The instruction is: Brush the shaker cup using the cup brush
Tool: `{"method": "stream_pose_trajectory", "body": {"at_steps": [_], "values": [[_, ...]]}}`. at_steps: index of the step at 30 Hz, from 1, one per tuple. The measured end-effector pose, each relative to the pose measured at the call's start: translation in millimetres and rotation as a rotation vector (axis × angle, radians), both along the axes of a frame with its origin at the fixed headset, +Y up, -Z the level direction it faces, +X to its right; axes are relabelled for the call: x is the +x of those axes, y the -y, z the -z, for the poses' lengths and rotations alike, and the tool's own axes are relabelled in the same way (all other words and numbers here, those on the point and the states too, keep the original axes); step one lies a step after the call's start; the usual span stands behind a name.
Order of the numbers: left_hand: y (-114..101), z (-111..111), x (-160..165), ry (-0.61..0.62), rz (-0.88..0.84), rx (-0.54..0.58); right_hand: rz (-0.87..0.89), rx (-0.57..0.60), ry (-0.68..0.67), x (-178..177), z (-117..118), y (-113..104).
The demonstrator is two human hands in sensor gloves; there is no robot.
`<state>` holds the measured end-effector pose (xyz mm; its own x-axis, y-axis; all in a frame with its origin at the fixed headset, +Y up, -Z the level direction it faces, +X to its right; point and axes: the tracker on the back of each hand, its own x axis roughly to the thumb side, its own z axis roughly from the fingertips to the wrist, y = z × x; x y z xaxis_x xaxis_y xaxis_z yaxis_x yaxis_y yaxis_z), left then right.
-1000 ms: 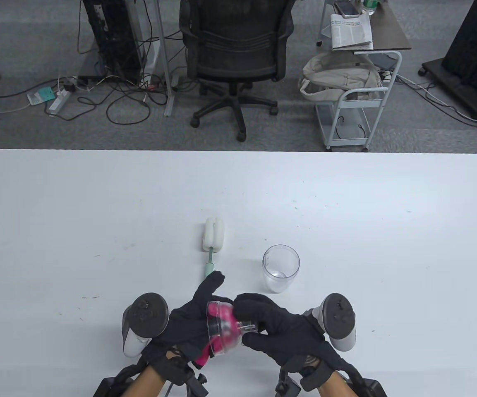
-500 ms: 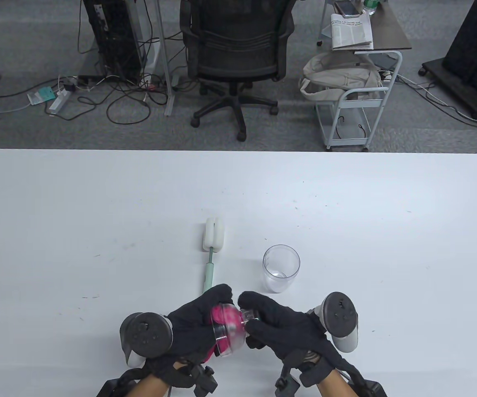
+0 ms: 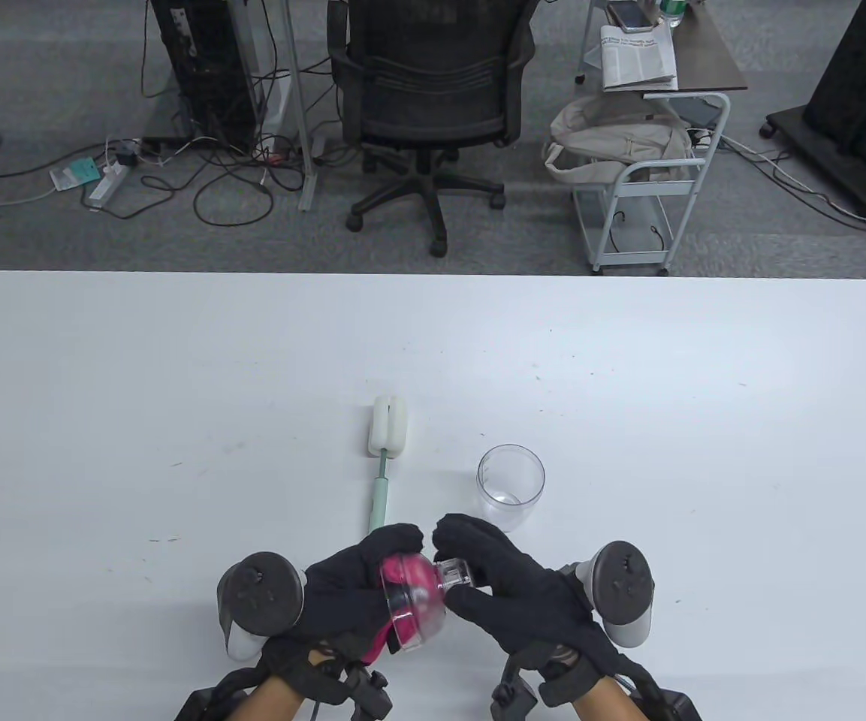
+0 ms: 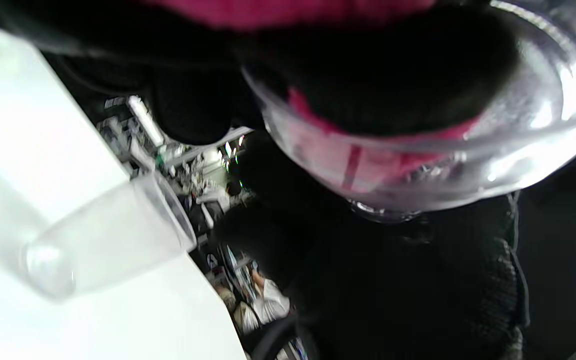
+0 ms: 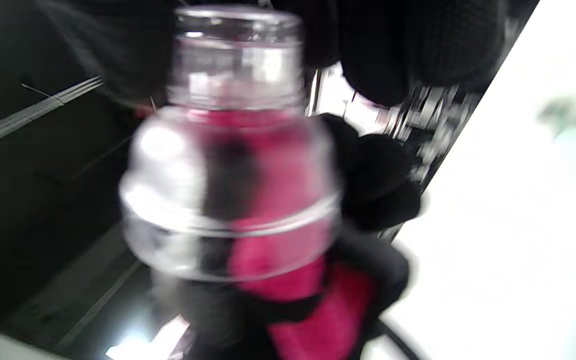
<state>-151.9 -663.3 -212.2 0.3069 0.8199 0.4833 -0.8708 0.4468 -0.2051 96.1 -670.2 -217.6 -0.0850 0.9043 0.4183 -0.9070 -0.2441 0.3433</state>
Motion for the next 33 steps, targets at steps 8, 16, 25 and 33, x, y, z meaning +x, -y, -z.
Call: {"method": "stream_pose_trajectory", "body": {"at_steps": [8, 16, 25, 33], "values": [[19.1, 9.4, 0.3, 0.110, -0.022, -0.284, 0.109, -0.078, -0.253, -6.1, -0.1, -0.6], [12.8, 8.3, -0.5, 0.084, -0.068, -0.200, 0.124, -0.052, -0.224, -3.6, -3.2, -4.1], [11.4, 5.3, 3.1, 0.067, -0.028, -0.095, 0.151, -0.130, -0.207, -4.8, -1.6, 0.4], [24.5, 14.8, 1.2, 0.192, -0.089, -0.379, 0.112, 0.015, -0.198, -6.2, -3.7, -5.9]]}}
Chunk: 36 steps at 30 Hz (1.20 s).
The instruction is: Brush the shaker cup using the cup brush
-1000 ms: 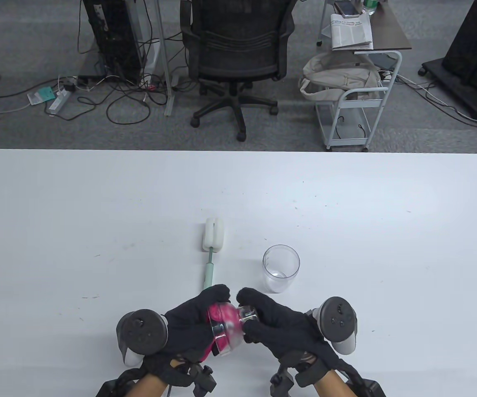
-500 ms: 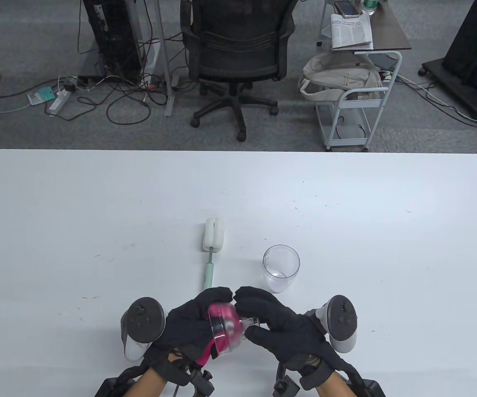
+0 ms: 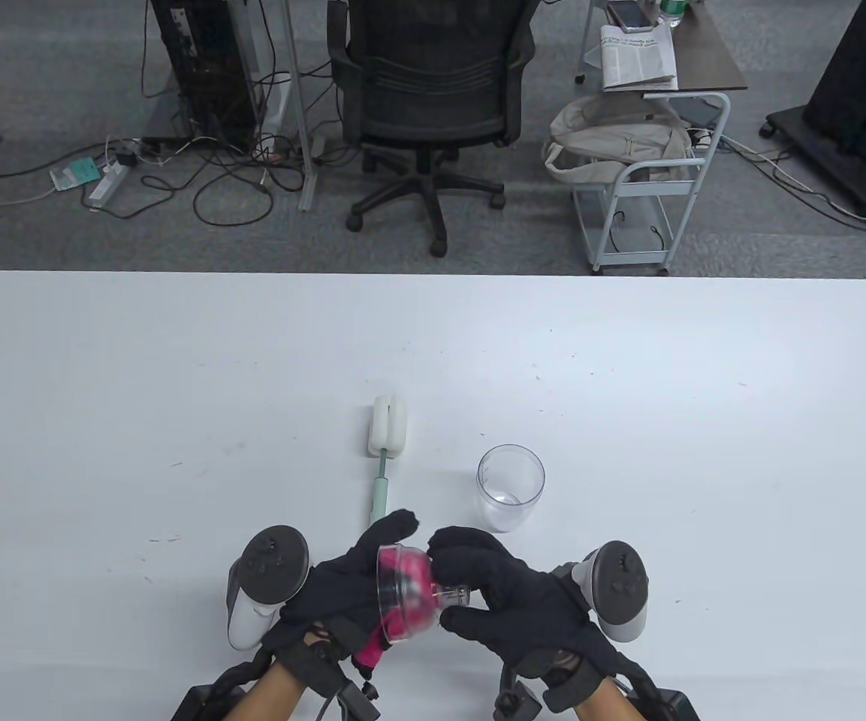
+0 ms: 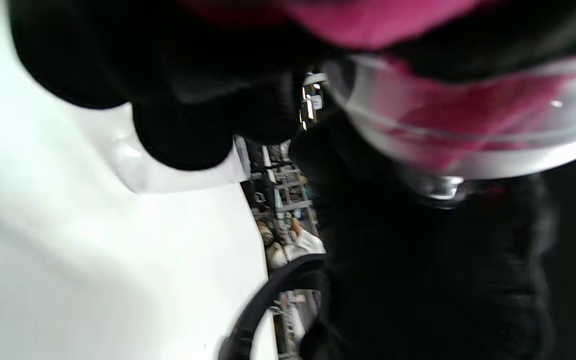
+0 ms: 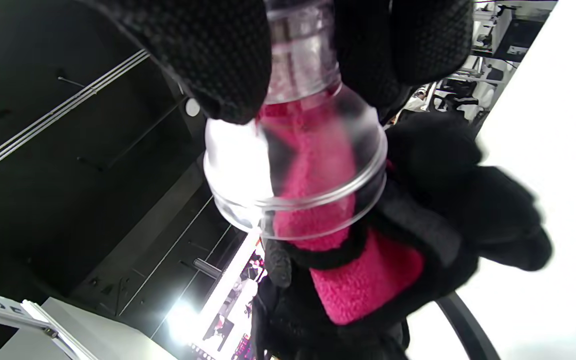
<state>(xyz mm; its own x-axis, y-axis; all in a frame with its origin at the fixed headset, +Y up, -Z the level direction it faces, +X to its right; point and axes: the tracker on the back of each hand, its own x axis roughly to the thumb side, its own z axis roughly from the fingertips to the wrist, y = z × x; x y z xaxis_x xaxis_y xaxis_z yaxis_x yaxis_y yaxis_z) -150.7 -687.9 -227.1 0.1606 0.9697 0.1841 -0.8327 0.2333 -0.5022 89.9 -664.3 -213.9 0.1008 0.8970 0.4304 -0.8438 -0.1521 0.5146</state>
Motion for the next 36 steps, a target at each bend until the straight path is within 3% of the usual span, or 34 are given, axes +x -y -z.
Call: {"method": "stream_pose_trajectory", "body": {"at_steps": [5, 9, 11, 13, 17, 20, 21, 22, 24, 26, 28, 30, 32, 34, 36], "values": [[-12.8, -7.1, -0.7, -0.129, 0.056, 0.194, 0.063, -0.089, -0.001, 4.3, 2.8, 4.6], [-21.7, -15.1, 0.1, -0.202, 0.094, 0.336, -0.044, -0.065, 0.211, 6.4, 4.4, 9.2], [-19.5, -12.9, -1.4, -0.216, 0.172, 0.377, -0.039, -0.093, 0.055, 2.8, 6.3, 8.9], [-13.5, -9.0, -1.7, -0.182, 0.130, 0.266, 0.034, -0.173, -0.017, -0.5, 4.2, 11.8], [-1.2, -2.3, -0.3, -0.018, 0.001, -0.006, 0.036, -0.105, -0.051, -1.5, 3.0, 6.8], [-2.5, -0.3, -0.8, -0.033, -0.048, 0.038, 0.023, -0.095, -0.050, -0.7, 3.8, 7.4], [-5.0, -0.5, -2.5, -0.076, -0.007, 0.093, 0.020, -0.092, 0.021, -0.2, 1.5, 5.7], [-7.3, -2.1, -4.6, -0.135, 0.030, 0.120, -0.003, -0.061, 0.130, 0.6, -1.4, 4.1], [-9.8, -6.7, -7.3, -0.252, 0.058, 0.158, -0.109, 0.201, 0.417, 3.8, -11.3, -4.6], [-10.8, -8.3, -6.7, -0.294, 0.070, 0.187, -0.311, 0.519, 0.522, 1.5, -22.8, -18.0], [-10.3, -9.8, -2.6, -0.257, 0.104, 0.222, -0.379, 0.548, 0.478, -6.9, -29.4, -19.8], [-11.4, -9.7, 4.3, -0.146, 0.119, 0.256, -0.370, 0.494, 0.488, -10.9, -29.2, -17.5], [-13.7, -6.9, 8.0, -0.005, 0.110, 0.265, -0.385, 0.512, 0.564, 0.2, -22.7, -19.6], [-15.2, -3.5, 10.7, 0.162, 0.064, 0.228, -0.323, 0.447, 0.612, 14.4, -16.3, -22.8], [-18.8, -4.2, 8.4, 0.224, -0.015, 0.169, -0.234, 0.398, 0.665, 25.3, -13.5, -26.1]]}}
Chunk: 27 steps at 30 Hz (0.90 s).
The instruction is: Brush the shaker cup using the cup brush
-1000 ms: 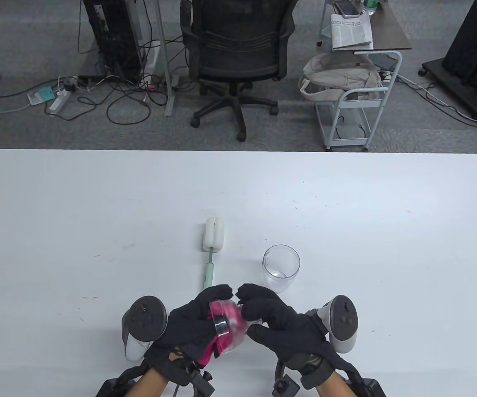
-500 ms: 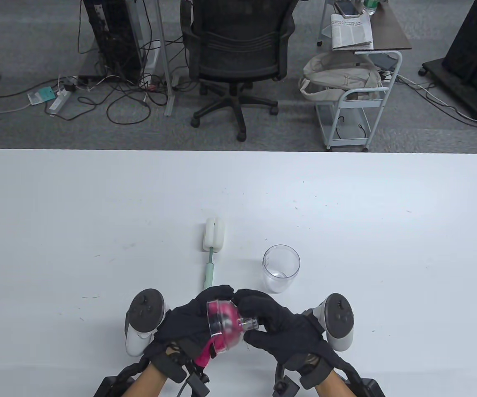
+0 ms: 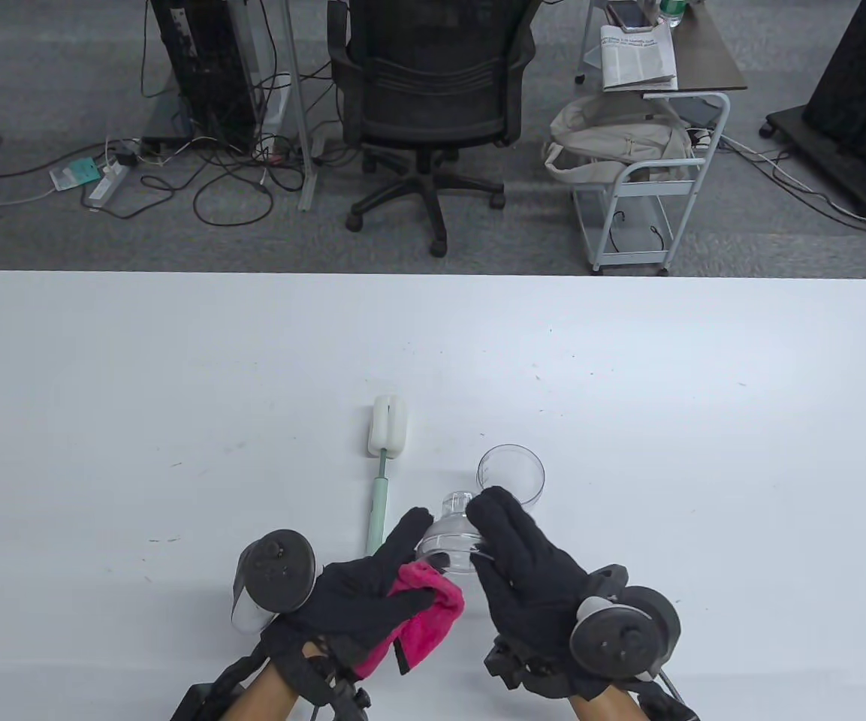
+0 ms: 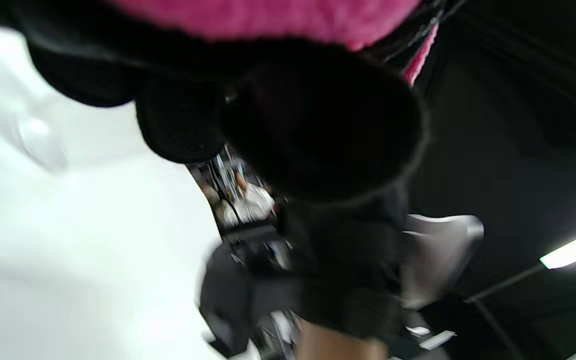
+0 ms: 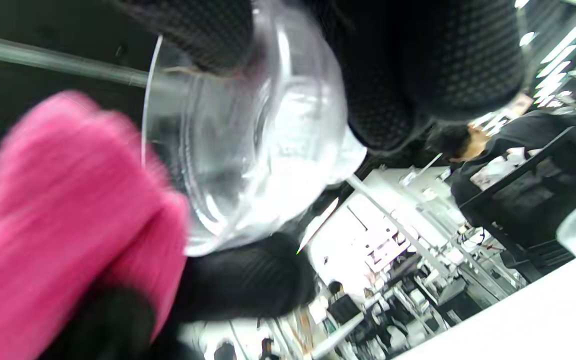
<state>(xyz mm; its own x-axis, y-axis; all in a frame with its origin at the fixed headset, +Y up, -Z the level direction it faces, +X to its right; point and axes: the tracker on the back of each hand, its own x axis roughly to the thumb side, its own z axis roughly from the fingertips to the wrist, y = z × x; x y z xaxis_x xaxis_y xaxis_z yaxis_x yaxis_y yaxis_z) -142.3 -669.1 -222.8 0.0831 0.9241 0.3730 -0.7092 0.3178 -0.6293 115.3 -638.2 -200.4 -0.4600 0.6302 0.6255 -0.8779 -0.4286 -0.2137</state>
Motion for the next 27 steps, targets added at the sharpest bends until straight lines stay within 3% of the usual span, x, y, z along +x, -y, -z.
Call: {"method": "stream_pose_trajectory", "body": {"at_steps": [3, 4, 6, 7, 9, 10, 12, 14, 15, 17, 20, 22, 23, 27], "values": [[-1.0, 3.0, -17.6, -0.249, -0.107, -0.008, 0.133, 0.031, 0.050, 20.1, -2.2, -6.8], [0.7, 2.7, -24.4, -0.394, -0.111, -0.020, 0.202, 0.002, -0.019, 22.6, -1.8, -9.7], [2.7, 2.2, -28.6, -0.516, -0.060, 0.022, 0.283, -0.124, -0.247, 13.9, -1.3, -7.4], [3.3, 1.8, -26.7, -0.515, -0.029, 0.043, 0.290, -0.190, -0.337, 4.4, -1.1, -3.8], [4.0, 1.0, -15.4, -0.326, -0.077, 0.025, 0.246, -0.203, -0.288, -10.8, -2.8, 2.5], [5.6, -2.4, -7.0, -0.201, -0.141, -0.041, 0.141, -0.160, -0.200, -17.6, -3.3, 3.6], [10.0, -6.4, 1.8, -0.074, -0.268, -0.134, 0.028, -0.095, -0.138, -17.8, -3.3, 3.3], [9.3, -8.7, 4.7, 0.017, -0.305, -0.132, -0.043, -0.087, -0.091, -20.0, -6.3, -0.4], [7.1, -10.1, 4.0, 0.005, -0.264, -0.091, -0.139, -0.076, -0.055, -20.0, -7.5, -2.7], [0.8, -14.1, 5.7, -0.034, -0.160, 0.081, -0.270, -0.004, 0.048, -22.5, -9.8, -3.8], [-10.0, -31.9, 18.3, -0.111, 0.105, 0.355, -0.482, 0.012, 0.099, -36.8, -12.7, 0.2], [-15.3, -43.7, 24.3, -0.191, 0.220, 0.566, -0.411, 0.007, 0.117, -37.5, -11.4, 3.3], [-18.2, -49.5, 26.2, -0.213, 0.236, 0.665, -0.322, -0.069, 0.083, -34.7, -9.0, 5.3], [-20.8, -64.0, 32.8, -0.274, 0.180, 0.820, 0.049, -0.334, -0.014, -17.3, 3.5, 16.0]]}}
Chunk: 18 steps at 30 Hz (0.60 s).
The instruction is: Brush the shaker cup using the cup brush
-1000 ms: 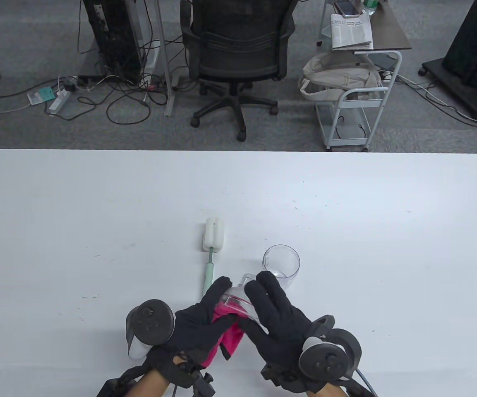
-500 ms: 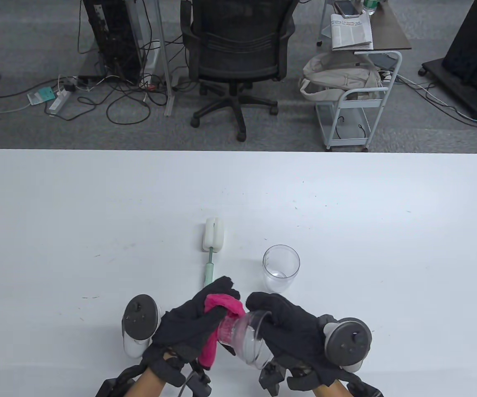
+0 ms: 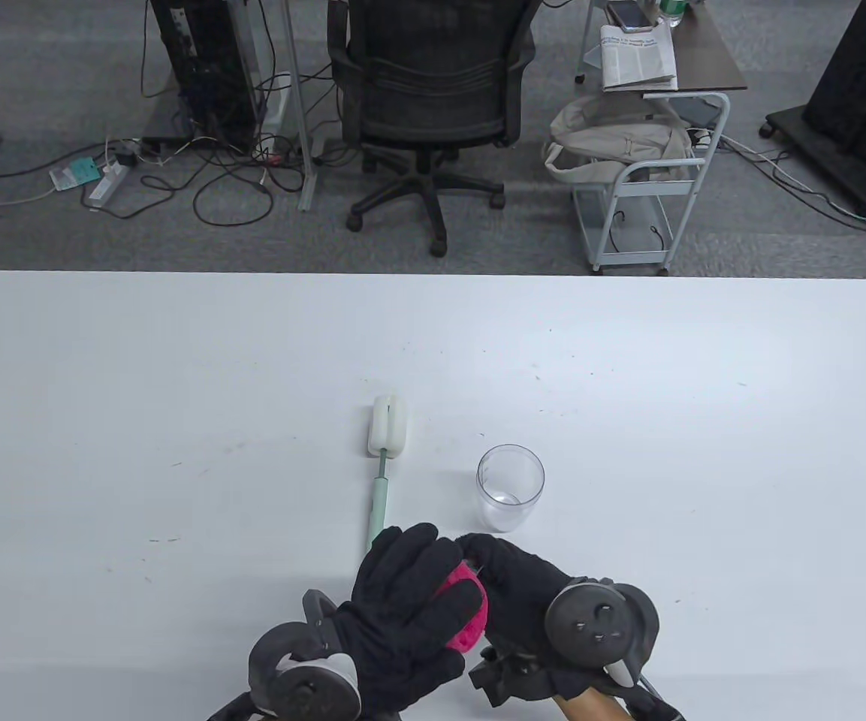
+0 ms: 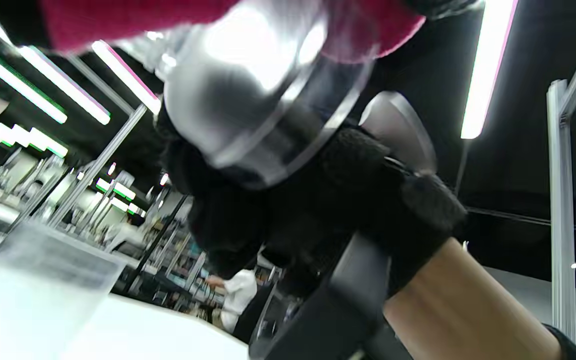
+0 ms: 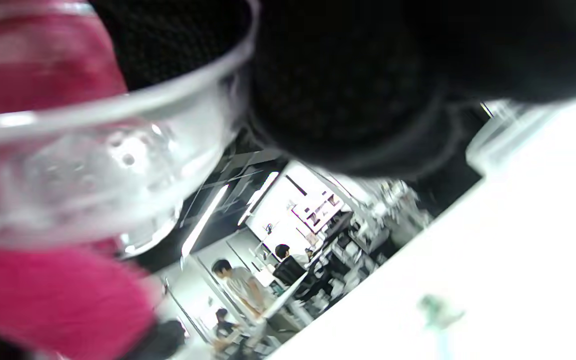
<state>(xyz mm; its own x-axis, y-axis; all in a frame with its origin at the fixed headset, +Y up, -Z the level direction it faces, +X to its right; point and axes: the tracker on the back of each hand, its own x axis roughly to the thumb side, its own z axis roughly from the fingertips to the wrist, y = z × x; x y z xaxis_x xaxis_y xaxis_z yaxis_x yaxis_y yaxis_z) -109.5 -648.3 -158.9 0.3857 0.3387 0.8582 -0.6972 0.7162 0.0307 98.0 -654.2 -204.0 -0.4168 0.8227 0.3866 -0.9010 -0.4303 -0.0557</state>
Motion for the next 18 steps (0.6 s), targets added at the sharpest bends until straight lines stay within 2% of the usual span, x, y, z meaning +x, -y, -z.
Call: {"method": "stream_pose_trajectory", "body": {"at_steps": [2, 3, 7, 8, 11, 13, 16, 18], "values": [[3.2, -1.7, 3.8, -0.005, -0.017, 0.032, 0.266, -0.229, -0.132, 1.6, 4.1, 13.0], [4.8, -1.1, 4.9, -0.006, -0.028, 0.025, 0.349, -0.301, -0.199, 0.1, 4.5, 18.0], [16.3, 8.2, 11.4, 0.063, -0.077, -0.076, 0.614, -0.385, -0.402, -11.0, 7.9, 27.4], [18.2, 11.8, 12.6, 0.149, -0.120, -0.143, 0.644, -0.435, -0.452, -14.3, 7.1, 30.0], [21.5, 22.4, 7.8, 0.314, -0.358, -0.399, 0.564, -0.358, -0.477, -16.0, 8.6, 31.4], [25.6, 27.8, 5.2, 0.420, -0.467, -0.546, 0.514, -0.310, -0.422, -16.3, 8.4, 27.4], [28.5, 32.5, 2.7, 0.503, -0.568, -0.698, 0.431, -0.243, -0.423, -12.8, 12.8, 25.2], [29.4, 36.0, -0.9, 0.534, -0.588, -0.757, 0.384, -0.212, -0.404, -11.1, 14.6, 22.8]]}}
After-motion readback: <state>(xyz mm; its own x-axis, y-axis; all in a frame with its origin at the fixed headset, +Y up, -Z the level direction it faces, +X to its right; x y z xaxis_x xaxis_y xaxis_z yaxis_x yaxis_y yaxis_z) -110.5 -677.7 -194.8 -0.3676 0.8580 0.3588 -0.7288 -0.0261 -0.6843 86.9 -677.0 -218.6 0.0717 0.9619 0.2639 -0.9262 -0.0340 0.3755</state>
